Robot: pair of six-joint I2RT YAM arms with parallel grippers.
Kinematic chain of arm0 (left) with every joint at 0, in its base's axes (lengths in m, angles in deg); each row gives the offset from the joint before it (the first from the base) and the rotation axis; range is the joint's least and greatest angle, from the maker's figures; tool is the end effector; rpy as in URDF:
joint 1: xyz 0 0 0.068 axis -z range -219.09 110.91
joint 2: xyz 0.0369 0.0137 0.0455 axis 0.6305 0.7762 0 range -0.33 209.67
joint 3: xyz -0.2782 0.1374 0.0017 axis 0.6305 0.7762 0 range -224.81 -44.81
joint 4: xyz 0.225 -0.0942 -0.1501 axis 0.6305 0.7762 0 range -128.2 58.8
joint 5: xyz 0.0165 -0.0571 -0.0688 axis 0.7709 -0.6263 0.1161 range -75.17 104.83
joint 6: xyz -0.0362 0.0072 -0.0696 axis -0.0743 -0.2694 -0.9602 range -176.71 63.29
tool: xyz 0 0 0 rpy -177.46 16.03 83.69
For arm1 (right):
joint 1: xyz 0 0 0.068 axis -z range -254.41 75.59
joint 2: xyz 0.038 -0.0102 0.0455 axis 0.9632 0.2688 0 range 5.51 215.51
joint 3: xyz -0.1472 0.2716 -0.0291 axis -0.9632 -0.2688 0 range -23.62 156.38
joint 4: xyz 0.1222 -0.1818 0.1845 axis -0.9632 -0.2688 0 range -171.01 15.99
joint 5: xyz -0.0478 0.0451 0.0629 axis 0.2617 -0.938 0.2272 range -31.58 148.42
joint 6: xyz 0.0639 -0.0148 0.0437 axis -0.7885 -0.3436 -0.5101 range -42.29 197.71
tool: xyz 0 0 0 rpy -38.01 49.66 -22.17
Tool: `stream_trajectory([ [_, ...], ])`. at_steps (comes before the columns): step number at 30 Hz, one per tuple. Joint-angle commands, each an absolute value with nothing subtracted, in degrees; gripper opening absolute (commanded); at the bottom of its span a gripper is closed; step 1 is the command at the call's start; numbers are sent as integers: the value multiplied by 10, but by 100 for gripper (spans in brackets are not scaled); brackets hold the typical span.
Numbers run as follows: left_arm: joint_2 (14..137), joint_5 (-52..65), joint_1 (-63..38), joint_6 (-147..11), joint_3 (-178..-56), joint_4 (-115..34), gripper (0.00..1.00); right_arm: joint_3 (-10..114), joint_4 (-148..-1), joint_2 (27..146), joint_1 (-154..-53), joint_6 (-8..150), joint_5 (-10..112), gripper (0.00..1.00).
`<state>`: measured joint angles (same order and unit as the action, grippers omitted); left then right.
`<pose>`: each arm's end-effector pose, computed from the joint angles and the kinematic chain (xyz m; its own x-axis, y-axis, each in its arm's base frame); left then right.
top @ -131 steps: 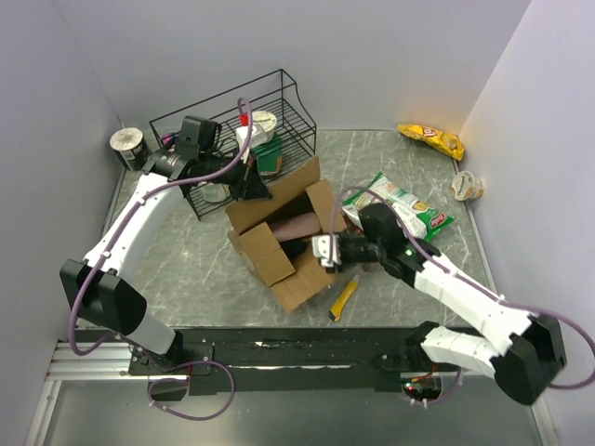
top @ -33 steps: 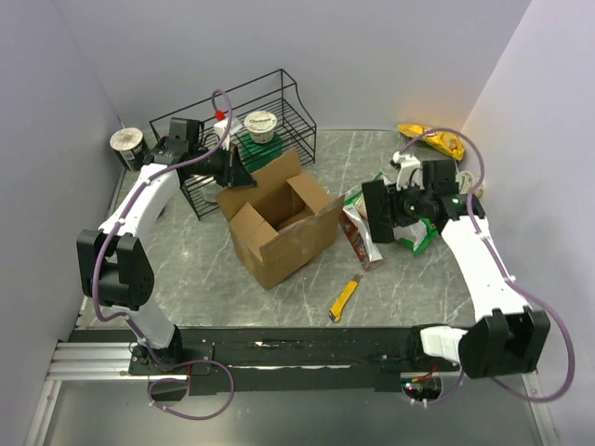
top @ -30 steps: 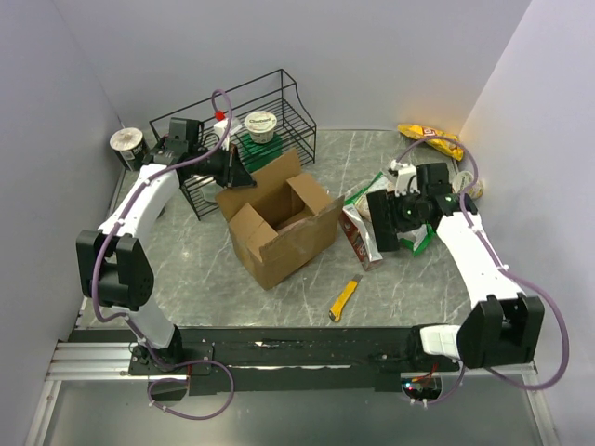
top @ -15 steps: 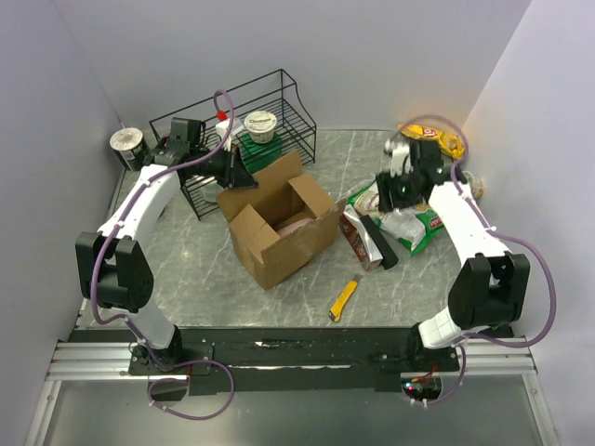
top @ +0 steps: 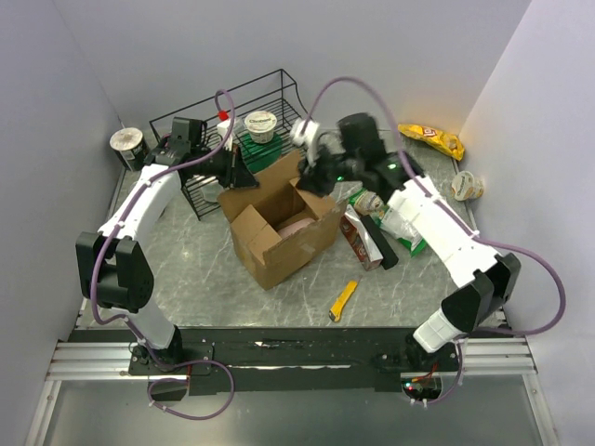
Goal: Unpack the express box
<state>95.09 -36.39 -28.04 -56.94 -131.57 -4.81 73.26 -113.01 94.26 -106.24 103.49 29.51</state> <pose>0.3946 -0.1307 0.3552 -0.6601 0.1264 -0.7405 0.6856 0.5043 -0.5251 0.3124 0.2324 0.4453 -0.0385 -0.4721 -0.8807 -0.9228 0.3549 -0.1499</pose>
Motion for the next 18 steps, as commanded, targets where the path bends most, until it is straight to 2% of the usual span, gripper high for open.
stream_trajectory([
  [1, 913, -383, -262, -573, -1348, -41, 1, 696, -1154, 963, -1094, 1142, 191, 35],
  [6, 887, -404, -253, -583, -1324, -67, 1, 596, -1232, 917, -1098, 1288, 178, 34],
  [10, 858, -404, -236, -578, -1299, -90, 1, 480, -1240, 808, -1095, 1390, 202, 34],
  [14, 862, -419, -234, -573, -1294, -85, 1, 298, -1057, 650, -1103, 1387, 238, 39],
  [15, 862, -426, -234, -573, -1292, -88, 1, 280, -1017, 641, -1104, 1384, 240, 43],
  [18, 871, -441, -234, -573, -1291, -85, 1, 309, -974, 678, -1104, 1352, 247, 43],
])
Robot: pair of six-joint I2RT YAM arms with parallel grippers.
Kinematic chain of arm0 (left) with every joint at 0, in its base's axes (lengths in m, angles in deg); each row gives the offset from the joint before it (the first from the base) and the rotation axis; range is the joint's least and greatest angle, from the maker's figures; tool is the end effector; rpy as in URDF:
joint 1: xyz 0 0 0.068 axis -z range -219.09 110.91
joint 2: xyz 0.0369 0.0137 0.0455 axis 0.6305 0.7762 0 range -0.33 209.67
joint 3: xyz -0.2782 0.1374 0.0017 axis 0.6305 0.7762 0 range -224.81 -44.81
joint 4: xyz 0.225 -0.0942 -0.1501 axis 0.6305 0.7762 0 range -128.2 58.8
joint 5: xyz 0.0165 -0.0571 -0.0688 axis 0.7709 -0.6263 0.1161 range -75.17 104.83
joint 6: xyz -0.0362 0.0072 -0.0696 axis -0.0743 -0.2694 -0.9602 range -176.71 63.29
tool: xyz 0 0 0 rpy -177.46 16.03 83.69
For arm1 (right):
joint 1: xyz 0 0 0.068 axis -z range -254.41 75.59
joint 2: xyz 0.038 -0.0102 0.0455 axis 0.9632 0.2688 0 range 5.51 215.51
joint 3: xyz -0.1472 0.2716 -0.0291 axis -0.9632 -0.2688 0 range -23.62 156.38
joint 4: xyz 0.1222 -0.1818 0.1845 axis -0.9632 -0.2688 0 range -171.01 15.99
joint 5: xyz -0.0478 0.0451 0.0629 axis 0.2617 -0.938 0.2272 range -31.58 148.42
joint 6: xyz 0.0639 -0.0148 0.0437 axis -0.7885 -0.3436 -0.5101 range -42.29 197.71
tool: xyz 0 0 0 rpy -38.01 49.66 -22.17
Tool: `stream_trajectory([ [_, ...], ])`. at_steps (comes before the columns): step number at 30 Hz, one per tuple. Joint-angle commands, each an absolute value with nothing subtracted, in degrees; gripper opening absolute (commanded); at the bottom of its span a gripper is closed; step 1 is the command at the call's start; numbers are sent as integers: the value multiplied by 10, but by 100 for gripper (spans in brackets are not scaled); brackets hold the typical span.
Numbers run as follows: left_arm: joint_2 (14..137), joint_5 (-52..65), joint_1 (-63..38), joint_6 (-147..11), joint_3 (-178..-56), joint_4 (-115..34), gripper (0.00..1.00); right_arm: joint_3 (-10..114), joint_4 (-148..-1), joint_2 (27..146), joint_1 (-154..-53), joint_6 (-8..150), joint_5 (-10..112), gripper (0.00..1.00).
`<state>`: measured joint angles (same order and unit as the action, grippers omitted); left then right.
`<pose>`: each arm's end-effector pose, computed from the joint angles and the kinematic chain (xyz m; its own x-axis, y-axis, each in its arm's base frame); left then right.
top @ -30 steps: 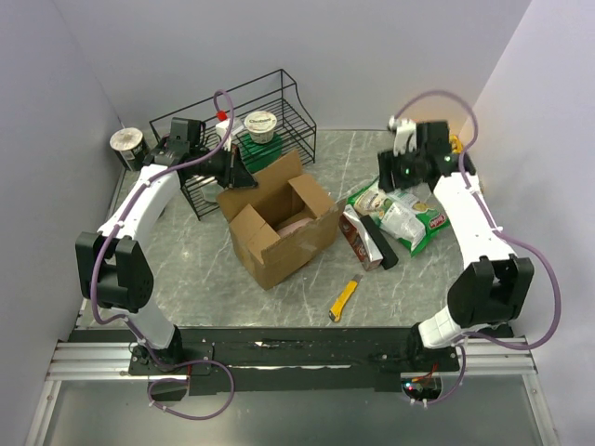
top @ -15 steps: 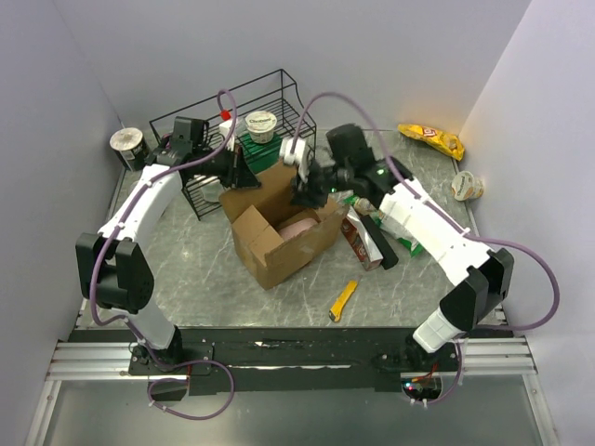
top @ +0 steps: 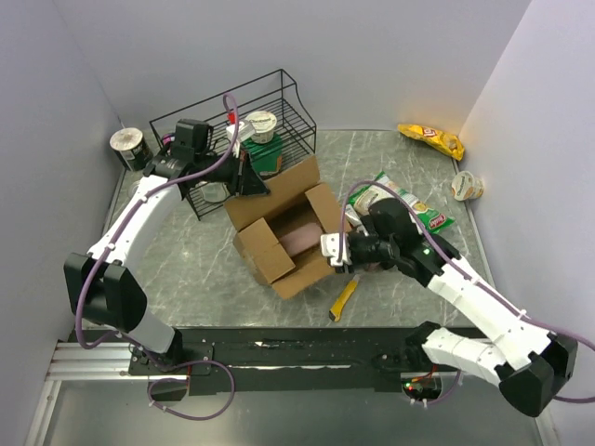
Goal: Unpack the express box
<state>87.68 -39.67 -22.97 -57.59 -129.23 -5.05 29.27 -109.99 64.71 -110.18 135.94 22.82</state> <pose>0.3449 -0.1569 0.3910 -0.5867 0.1604 -0.7938 0.7791 0.3792 -0.4992 0.1692 0.1704 0.3163 0.4136 -0.5541 -0.7224 -0.8984 -0.1197 -0.4226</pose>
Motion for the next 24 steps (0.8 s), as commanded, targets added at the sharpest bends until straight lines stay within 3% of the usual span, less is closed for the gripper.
stream_trajectory([
  [1, 876, -448, -234, -573, -1290, -86, 1, 332, -978, 698, -1105, 1328, 249, 43],
  [6, 884, -461, -234, -605, -1281, -104, 1, 454, -1029, 810, -1107, 1346, 223, 41],
  [14, 886, -469, -234, -623, -1269, -120, 1, 563, -1236, 957, -1124, 1509, 239, 59],
  [16, 885, -471, -235, -627, -1265, -127, 1, 568, -1264, 979, -1126, 1528, 257, 64],
  [17, 885, -479, -235, -629, -1263, -130, 1, 561, -1261, 992, -1125, 1529, 261, 74],
  [18, 885, -484, -235, -630, -1262, -132, 1, 557, -1257, 998, -1126, 1533, 263, 76],
  [24, 905, -523, -236, -611, -1266, -107, 1, 515, -1210, 1045, -1136, 1570, 309, 78],
])
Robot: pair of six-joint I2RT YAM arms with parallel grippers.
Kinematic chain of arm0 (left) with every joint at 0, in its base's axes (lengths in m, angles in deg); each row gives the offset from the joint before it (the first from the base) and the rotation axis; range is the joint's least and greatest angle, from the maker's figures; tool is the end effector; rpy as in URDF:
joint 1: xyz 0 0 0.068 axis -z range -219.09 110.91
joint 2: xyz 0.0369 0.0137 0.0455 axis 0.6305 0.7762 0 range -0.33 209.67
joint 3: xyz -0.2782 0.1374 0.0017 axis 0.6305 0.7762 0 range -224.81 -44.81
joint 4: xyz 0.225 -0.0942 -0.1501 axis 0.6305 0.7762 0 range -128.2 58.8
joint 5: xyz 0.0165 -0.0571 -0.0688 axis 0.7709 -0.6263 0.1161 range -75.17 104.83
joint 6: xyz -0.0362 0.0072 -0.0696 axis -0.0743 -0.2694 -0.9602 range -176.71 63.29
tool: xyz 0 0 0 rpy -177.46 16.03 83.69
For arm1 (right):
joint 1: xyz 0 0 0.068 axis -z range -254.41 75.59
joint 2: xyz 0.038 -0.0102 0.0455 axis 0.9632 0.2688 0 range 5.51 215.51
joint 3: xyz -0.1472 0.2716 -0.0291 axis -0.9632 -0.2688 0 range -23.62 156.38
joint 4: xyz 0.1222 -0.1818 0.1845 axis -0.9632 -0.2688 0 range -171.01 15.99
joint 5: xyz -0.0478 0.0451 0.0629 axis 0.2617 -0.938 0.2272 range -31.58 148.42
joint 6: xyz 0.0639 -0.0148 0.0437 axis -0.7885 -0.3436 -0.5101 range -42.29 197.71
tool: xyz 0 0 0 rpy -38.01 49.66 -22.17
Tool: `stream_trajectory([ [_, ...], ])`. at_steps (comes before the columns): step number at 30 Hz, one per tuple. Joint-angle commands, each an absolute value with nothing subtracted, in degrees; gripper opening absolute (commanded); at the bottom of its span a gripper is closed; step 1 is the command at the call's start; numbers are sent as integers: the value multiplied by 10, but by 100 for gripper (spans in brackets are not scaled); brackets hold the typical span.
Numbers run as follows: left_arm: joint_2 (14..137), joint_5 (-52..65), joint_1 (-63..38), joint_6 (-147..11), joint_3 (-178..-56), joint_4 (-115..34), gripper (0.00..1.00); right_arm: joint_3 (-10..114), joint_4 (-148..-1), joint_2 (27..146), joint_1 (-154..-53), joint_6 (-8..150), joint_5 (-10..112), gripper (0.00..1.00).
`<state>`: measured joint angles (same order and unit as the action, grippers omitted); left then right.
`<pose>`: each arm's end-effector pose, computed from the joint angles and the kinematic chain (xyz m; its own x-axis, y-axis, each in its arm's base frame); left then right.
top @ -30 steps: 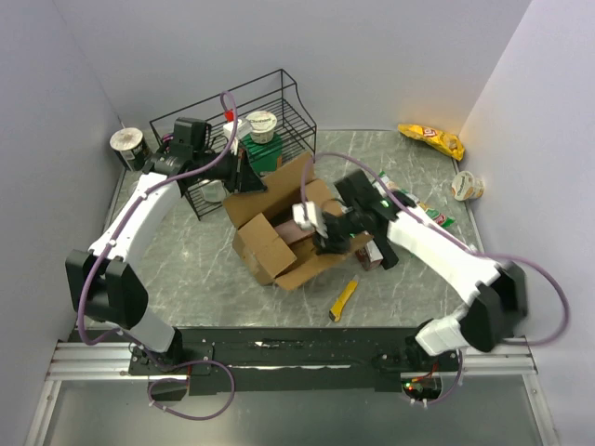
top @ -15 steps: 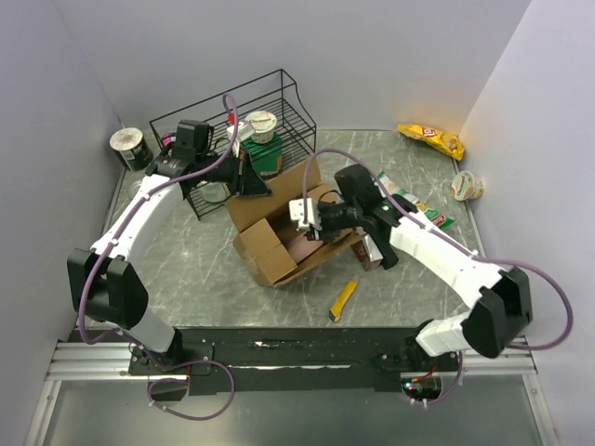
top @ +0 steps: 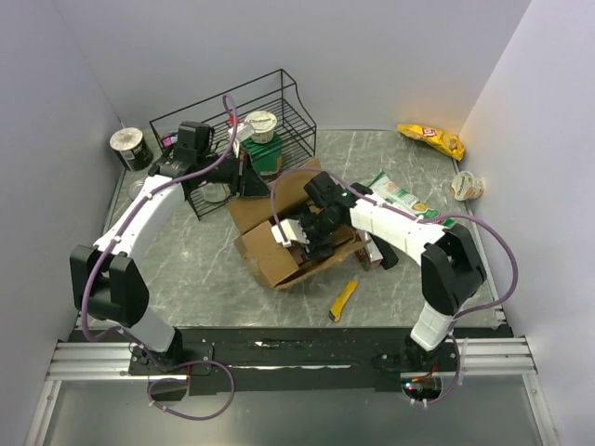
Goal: Unpack the express box
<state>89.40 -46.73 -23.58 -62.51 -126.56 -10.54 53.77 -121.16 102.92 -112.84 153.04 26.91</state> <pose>0.3523 -0.1594 0.3759 -0.6410 0.1280 -0.7568 0.7551 0.2822 -0.5918 0.2802 0.2674 0.2556 0.4835 -0.6694 -0.5641 -0.8729 -0.4171 -0.2532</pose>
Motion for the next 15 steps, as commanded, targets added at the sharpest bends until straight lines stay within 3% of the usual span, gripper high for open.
stream_trajectory([
  [1, 908, -526, -236, -610, -1268, -99, 1, 511, -1201, 1049, -1140, 1570, 315, 78],
  [10, 941, -541, -240, -633, -1276, -116, 1, 507, -1127, 1159, -1164, 1556, 402, 78],
  [12, 949, -543, -242, -641, -1281, -119, 1, 501, -1115, 1166, -1163, 1564, 410, 74],
  [15, 953, -541, -247, -641, -1288, -120, 1, 489, -1099, 1159, -1162, 1549, 420, 54],
])
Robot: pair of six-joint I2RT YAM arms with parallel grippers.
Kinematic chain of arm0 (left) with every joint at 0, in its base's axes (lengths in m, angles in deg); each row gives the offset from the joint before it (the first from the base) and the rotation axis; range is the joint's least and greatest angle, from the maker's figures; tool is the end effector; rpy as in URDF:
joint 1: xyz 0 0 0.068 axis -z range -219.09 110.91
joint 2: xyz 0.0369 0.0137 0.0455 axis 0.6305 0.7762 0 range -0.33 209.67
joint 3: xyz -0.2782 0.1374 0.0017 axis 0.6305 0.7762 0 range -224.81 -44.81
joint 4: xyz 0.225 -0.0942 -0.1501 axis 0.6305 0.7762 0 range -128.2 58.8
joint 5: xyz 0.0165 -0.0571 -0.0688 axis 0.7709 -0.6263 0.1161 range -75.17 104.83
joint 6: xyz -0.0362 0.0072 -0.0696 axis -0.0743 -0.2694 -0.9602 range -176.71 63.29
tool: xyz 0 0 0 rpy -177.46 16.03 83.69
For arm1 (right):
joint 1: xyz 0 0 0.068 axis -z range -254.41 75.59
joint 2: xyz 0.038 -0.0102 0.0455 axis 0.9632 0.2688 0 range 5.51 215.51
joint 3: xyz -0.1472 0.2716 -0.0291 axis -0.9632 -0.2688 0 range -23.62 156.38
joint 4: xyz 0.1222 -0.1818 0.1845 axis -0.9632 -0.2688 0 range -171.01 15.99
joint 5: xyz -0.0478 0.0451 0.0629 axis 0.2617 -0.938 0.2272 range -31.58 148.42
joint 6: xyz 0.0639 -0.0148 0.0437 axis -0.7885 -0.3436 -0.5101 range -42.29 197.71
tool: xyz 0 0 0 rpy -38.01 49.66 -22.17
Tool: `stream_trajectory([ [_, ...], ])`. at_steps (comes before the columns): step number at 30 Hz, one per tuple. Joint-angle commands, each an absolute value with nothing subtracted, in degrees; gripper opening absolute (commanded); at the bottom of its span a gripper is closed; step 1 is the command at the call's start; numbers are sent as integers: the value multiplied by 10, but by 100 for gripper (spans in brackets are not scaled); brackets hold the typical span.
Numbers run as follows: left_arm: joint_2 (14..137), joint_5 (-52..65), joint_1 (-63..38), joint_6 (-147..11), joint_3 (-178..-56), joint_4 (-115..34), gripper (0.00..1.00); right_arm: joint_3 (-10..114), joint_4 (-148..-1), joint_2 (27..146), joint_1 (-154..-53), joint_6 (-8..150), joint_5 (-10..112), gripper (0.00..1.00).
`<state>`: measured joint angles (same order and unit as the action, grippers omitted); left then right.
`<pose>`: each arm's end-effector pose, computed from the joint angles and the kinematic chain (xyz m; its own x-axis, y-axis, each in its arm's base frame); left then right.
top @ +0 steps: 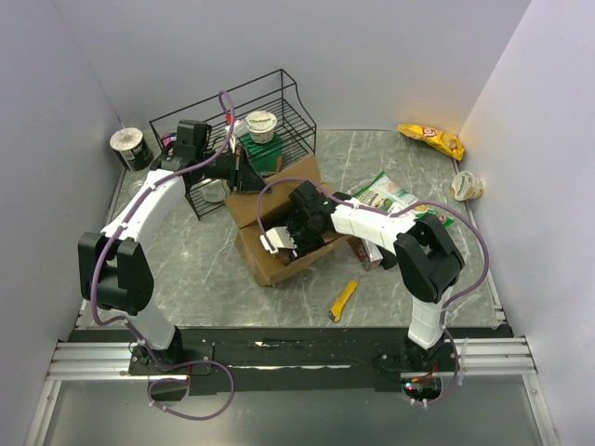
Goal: Unpack the express box
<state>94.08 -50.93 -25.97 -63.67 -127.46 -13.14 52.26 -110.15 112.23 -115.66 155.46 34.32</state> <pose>0.3782 -0.1514 0.3576 -0.6767 0.1067 -0.7284 0.7275 0.2489 -0.6394 0.3005 0.3003 0.1906 0.5587 -0.6966 -0.4501 -0.8294 -0.4698 -0.3023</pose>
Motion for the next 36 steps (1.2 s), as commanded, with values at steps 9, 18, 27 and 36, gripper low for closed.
stream_trajectory([
  [9, 954, -508, -249, -620, -1301, -98, 1, 507, -1077, 1013, -1139, 1429, 329, 13],
  [18, 946, -476, -249, -608, -1301, -87, 1, 567, -1063, 842, -1096, 1269, 189, 4],
  [27, 922, -451, -251, -609, -1299, -92, 1, 584, -1059, 764, -1053, 1158, 190, 1],
  [36, 890, -484, -246, -654, -1302, -123, 1, 408, -999, 783, -1149, 1318, 292, 42],
])
